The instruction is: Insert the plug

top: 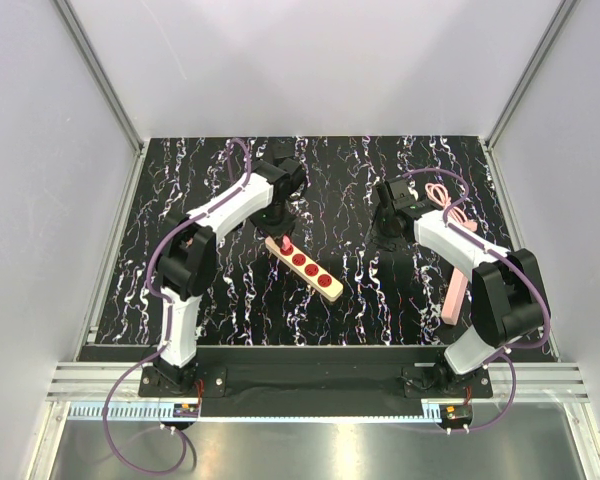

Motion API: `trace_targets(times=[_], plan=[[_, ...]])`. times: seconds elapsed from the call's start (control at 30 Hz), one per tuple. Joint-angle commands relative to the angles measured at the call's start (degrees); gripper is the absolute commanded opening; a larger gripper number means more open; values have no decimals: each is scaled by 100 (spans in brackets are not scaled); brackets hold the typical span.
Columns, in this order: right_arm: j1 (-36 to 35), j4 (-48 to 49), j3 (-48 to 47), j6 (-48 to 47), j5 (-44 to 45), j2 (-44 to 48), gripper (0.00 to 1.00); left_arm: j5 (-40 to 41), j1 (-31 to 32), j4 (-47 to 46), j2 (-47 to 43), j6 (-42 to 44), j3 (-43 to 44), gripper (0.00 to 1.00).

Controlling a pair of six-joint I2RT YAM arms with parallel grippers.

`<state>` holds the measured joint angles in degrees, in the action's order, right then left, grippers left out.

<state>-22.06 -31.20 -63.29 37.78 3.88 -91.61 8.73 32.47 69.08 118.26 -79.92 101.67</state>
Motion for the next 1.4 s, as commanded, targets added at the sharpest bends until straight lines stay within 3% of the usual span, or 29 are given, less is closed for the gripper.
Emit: trace_targets(times=[0.0, 0.37, 0.97, 1.37], plan=[[0, 53, 9, -43, 148, 153, 43, -293, 58, 35, -321, -68, 99, 0], [0, 53, 36, -16, 157, 126, 43, -47, 163, 281, -391, -85, 310, 0], [0, 53, 9, -16, 157, 117, 43, -618, 198, -96, -347, -147, -77, 0], [9, 44, 36, -60, 210, 126, 43, -232, 216, -96, -426, -191, -156, 0]])
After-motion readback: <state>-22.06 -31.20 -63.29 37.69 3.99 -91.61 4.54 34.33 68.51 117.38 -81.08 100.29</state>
